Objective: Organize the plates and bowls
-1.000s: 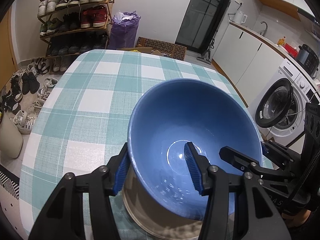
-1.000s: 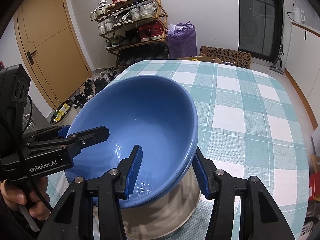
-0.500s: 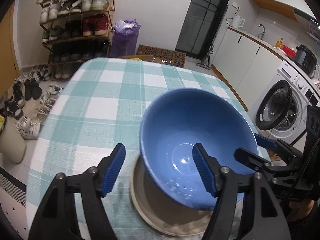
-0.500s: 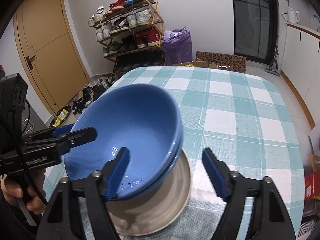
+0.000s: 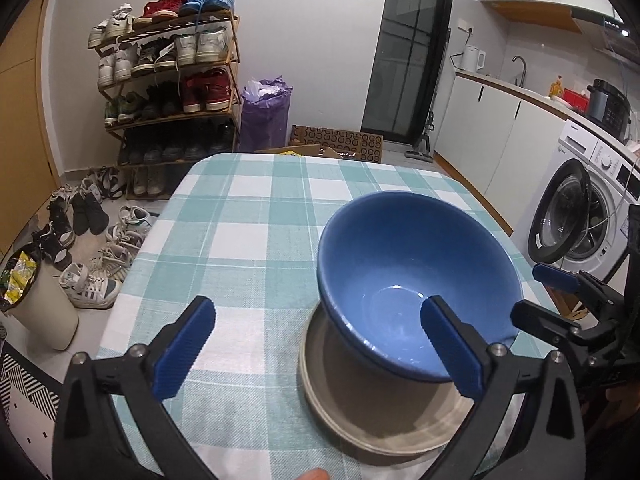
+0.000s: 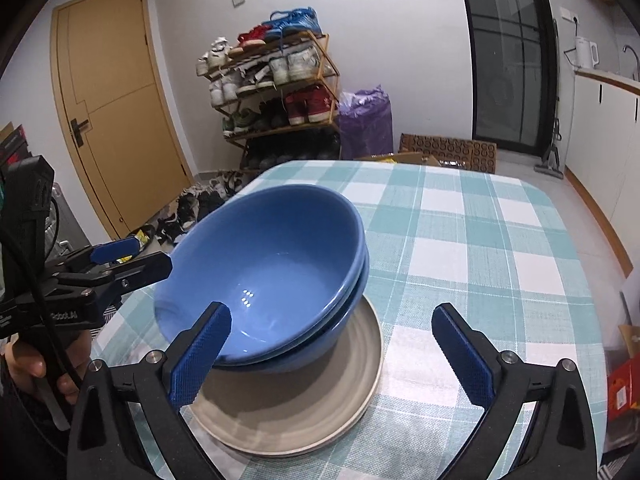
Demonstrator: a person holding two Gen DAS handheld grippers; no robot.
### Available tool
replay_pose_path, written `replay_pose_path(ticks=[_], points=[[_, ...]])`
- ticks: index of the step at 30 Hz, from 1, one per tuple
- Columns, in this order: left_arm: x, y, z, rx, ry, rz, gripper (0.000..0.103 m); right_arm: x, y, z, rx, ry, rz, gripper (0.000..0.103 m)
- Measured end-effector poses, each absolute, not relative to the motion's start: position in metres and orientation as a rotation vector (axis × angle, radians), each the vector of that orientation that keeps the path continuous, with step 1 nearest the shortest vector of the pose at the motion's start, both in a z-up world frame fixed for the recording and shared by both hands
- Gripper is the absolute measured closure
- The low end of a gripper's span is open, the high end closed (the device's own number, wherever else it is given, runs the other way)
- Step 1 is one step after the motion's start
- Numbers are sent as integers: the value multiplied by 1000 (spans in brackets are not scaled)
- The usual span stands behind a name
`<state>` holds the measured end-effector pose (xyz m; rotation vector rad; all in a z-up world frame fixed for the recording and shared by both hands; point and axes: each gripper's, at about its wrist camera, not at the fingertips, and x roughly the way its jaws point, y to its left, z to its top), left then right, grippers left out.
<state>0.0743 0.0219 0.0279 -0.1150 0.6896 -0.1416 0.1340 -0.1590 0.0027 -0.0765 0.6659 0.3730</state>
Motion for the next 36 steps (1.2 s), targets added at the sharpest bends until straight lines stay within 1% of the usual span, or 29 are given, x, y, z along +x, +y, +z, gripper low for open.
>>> replay_pose_path(ticks=[17,36], points=[[34,27,30,-84,593,-109,0,88,-162,4,-88,546,416,1],[-2,23,18,-57,531,-72,0,52,-170,-2,-85,500,433,1]])
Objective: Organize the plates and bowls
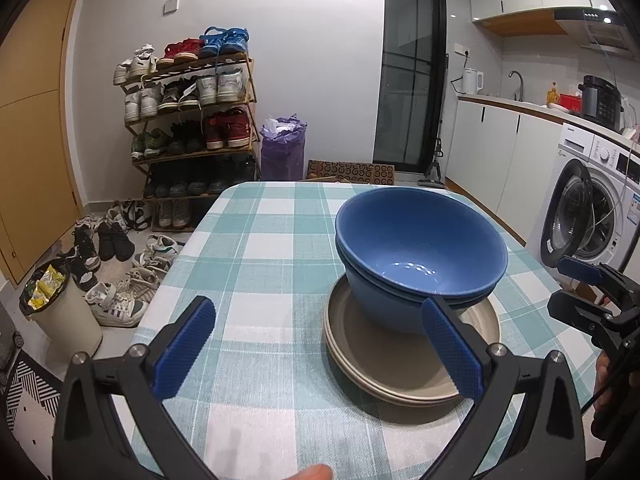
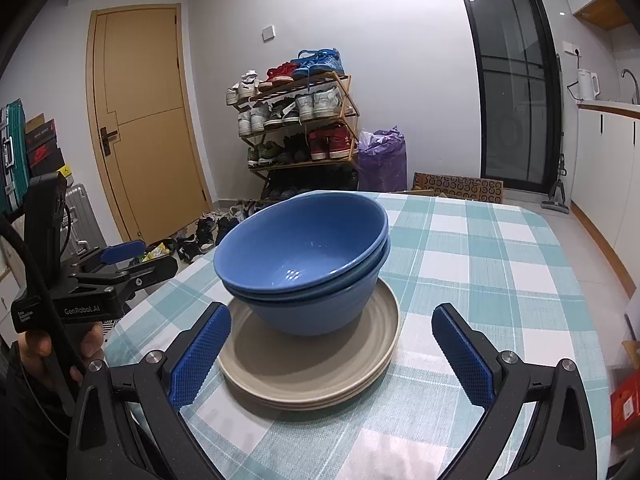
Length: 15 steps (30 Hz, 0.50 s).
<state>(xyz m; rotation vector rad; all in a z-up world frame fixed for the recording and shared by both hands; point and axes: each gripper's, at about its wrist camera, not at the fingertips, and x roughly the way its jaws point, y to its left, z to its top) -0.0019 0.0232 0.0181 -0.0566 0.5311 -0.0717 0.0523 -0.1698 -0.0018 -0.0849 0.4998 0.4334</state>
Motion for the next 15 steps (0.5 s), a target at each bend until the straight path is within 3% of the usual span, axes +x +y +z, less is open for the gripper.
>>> replay_pose_path(ticks=[15], points=[[-20,15,13,-45,529,-99,0,23,-175,-9,-106,465,432,1]])
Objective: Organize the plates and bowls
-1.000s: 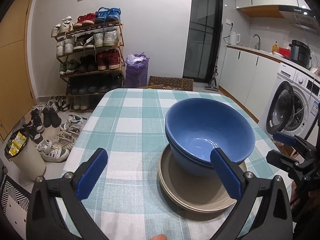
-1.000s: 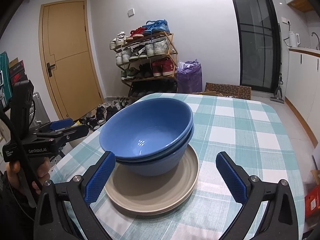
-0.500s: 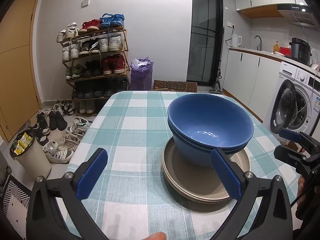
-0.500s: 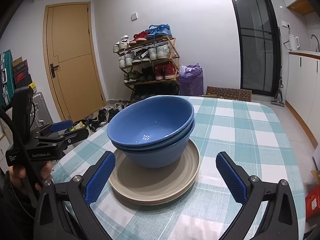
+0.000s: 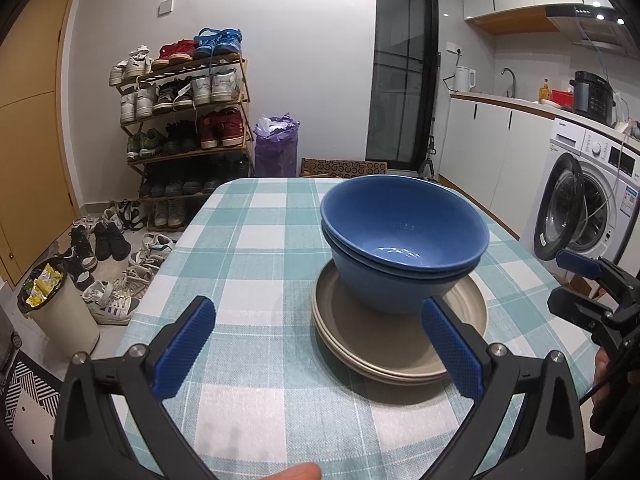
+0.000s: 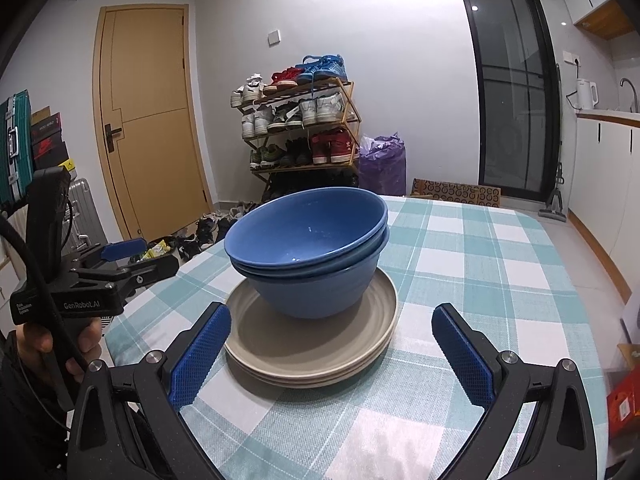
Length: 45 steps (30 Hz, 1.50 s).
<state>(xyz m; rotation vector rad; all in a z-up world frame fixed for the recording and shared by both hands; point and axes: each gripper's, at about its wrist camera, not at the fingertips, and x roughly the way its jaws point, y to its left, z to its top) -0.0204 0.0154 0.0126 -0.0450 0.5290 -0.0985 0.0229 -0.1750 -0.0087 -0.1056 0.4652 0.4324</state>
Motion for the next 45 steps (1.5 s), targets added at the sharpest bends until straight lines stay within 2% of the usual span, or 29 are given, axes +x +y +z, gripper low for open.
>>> replay_pose_path(ticks=[45], points=[[-36,8,13,-54,536,-131,0,-1,-173,0,-130,430,448,1]])
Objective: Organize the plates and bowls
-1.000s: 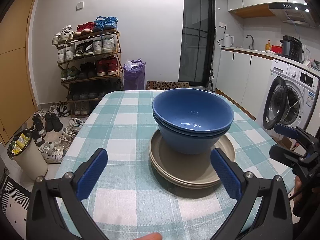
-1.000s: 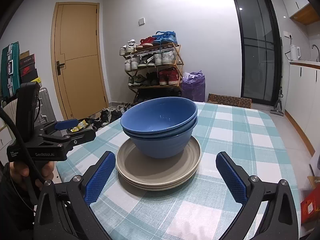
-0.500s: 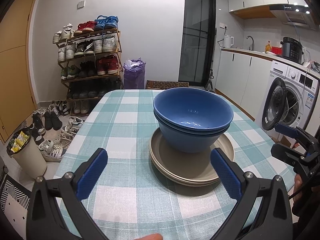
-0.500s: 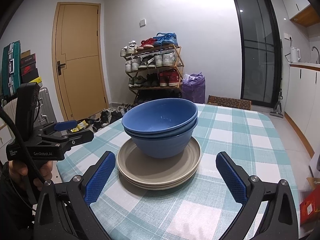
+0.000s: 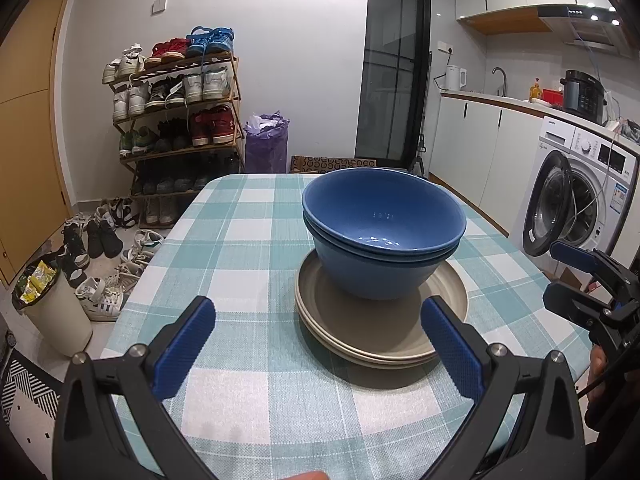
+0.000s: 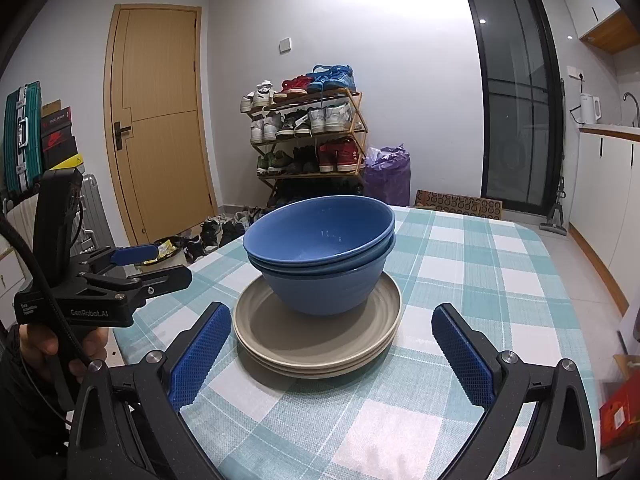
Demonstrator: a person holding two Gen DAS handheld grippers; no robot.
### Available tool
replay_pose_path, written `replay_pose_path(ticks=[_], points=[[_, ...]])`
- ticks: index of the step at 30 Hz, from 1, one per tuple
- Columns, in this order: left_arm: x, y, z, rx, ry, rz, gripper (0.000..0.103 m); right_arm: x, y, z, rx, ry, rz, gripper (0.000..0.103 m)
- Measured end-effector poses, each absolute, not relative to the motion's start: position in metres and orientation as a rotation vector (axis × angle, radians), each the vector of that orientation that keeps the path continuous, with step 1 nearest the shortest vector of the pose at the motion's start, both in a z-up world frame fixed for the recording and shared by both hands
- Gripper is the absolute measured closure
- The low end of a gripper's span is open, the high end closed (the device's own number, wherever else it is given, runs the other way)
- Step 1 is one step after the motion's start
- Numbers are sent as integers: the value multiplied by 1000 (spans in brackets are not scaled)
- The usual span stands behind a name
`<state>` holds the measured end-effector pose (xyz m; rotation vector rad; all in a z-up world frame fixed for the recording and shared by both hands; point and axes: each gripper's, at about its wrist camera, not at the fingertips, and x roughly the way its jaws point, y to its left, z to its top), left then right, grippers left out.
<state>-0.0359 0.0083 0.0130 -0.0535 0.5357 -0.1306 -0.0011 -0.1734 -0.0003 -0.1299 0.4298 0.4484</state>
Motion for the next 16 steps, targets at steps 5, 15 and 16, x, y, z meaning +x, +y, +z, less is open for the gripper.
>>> replay_pose_path(ticks=[5,15,16], points=[[-36,8,13,-54,536,-131,0,-2,-174,-1,-132,432,448,1],[-35,8,10,-54,536,-132,0,-2,-173,-1,-133,432,448,1],[-34,9,9,-54,535,-132,0,-2,-173,-1,-133,431,448,1]])
